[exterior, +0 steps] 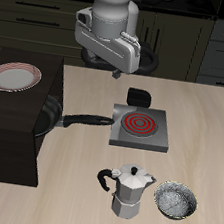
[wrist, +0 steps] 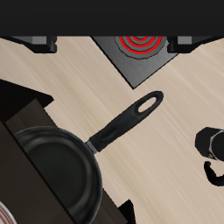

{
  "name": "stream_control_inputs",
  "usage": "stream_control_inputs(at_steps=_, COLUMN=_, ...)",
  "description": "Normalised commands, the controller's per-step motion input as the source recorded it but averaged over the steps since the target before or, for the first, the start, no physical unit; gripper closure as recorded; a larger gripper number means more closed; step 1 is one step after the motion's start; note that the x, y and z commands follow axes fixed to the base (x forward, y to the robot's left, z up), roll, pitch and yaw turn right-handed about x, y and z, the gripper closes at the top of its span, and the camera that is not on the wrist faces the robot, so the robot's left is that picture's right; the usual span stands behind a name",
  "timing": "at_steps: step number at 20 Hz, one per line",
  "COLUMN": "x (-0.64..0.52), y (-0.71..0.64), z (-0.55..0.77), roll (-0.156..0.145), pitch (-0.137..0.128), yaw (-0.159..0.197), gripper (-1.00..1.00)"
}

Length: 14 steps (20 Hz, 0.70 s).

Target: Place the frypan on the stove

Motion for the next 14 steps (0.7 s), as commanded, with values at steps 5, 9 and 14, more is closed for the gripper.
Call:
stream_control_inputs(at_steps=5, x=0.16, y=-0.08, z=-0.17, roll=0.02, pitch=0.023, yaw=-0.136, gripper=-1.0)
stream_control_inputs(at_steps=9, x=0.09, y=0.01, z=-0.23, roll=0.032, pitch=0.007, yaw=-0.143, gripper=-1.0)
stream_control_inputs(at_steps=14, x=0.03, y=0.07, z=-0.2, roll=0.037, pitch=0.013, yaw=-0.118, gripper=-1.0)
